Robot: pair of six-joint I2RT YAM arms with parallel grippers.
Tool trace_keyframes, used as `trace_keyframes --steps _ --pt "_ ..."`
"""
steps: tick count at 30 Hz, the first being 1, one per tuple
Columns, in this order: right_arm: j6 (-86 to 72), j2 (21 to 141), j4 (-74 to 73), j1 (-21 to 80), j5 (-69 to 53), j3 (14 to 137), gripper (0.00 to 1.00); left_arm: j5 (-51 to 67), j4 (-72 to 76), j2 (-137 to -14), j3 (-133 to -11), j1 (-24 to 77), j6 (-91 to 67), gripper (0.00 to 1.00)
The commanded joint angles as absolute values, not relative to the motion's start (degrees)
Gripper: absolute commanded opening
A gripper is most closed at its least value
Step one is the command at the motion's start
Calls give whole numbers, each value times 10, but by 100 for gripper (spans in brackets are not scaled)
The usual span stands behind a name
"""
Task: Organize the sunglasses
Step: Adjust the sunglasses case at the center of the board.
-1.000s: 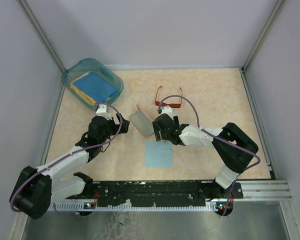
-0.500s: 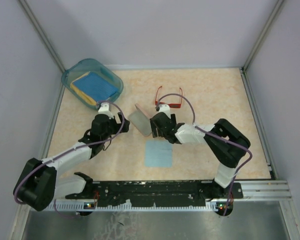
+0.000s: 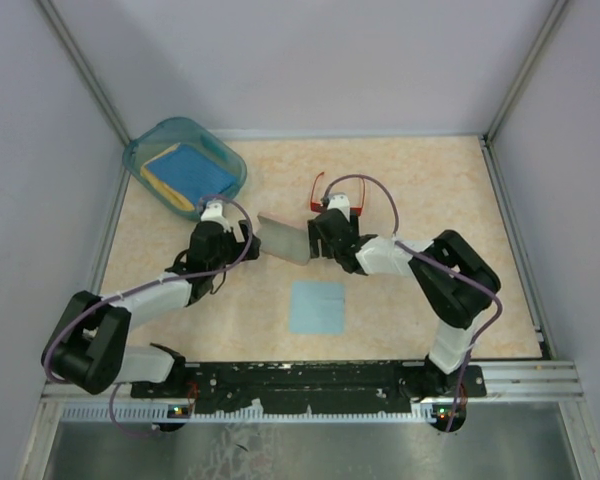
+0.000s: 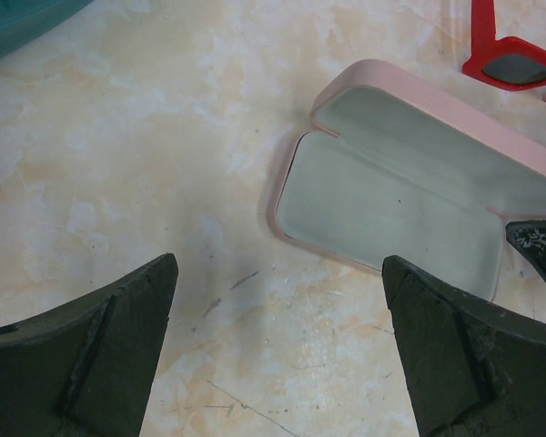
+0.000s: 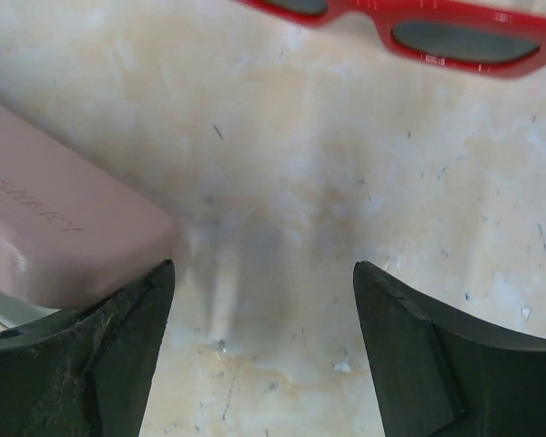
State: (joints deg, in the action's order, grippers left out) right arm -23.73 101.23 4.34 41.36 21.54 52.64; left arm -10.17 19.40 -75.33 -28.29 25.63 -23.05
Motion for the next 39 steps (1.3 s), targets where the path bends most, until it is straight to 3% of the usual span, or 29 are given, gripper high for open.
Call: trace_keyframes --steps 1,39 --pt "-213 1024 90 407 198 571 79 -93 220 -770 -307 253 -224 100" --pt "-184 1118 97 402 120 698 76 -101 195 -710 -270 247 -224 100"
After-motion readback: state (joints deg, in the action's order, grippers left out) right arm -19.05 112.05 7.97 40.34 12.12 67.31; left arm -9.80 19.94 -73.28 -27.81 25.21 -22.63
